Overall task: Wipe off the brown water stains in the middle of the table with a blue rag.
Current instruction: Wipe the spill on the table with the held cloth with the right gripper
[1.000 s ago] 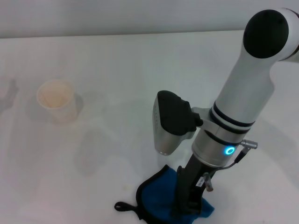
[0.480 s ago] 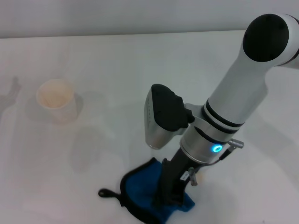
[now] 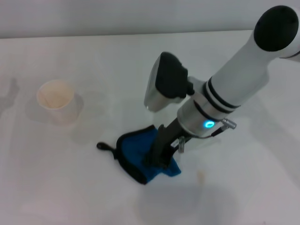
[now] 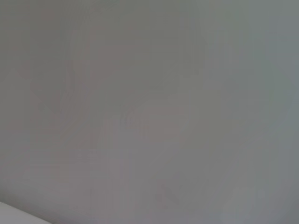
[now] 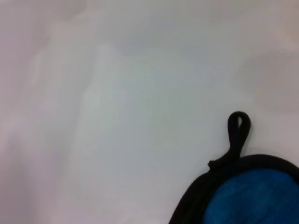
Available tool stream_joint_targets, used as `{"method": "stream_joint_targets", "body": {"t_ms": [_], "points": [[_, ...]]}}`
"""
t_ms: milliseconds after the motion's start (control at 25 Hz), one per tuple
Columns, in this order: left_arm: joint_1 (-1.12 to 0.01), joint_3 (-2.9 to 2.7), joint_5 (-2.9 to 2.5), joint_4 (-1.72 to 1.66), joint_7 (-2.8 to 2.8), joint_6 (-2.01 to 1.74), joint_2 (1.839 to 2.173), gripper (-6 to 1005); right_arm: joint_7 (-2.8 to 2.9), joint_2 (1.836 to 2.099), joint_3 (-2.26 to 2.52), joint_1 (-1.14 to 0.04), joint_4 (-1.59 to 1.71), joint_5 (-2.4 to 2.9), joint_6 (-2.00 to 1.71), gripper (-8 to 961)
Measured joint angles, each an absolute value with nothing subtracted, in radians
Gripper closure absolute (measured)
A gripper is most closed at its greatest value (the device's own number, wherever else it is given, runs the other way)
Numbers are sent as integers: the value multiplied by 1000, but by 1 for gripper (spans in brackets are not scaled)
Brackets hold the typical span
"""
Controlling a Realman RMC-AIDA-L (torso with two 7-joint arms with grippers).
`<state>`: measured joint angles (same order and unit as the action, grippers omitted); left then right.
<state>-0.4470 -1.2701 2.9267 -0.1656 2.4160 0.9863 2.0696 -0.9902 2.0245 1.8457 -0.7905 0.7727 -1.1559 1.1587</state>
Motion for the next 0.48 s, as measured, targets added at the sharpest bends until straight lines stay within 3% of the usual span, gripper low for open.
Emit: {"method": "stream_joint_targets", "body": {"t_ms": [480], "points": [[-445, -1270, 2927, -167, 2416, 986, 2070, 121, -966, 2016, 1629, -800, 658, -1074, 1083, 907]]}}
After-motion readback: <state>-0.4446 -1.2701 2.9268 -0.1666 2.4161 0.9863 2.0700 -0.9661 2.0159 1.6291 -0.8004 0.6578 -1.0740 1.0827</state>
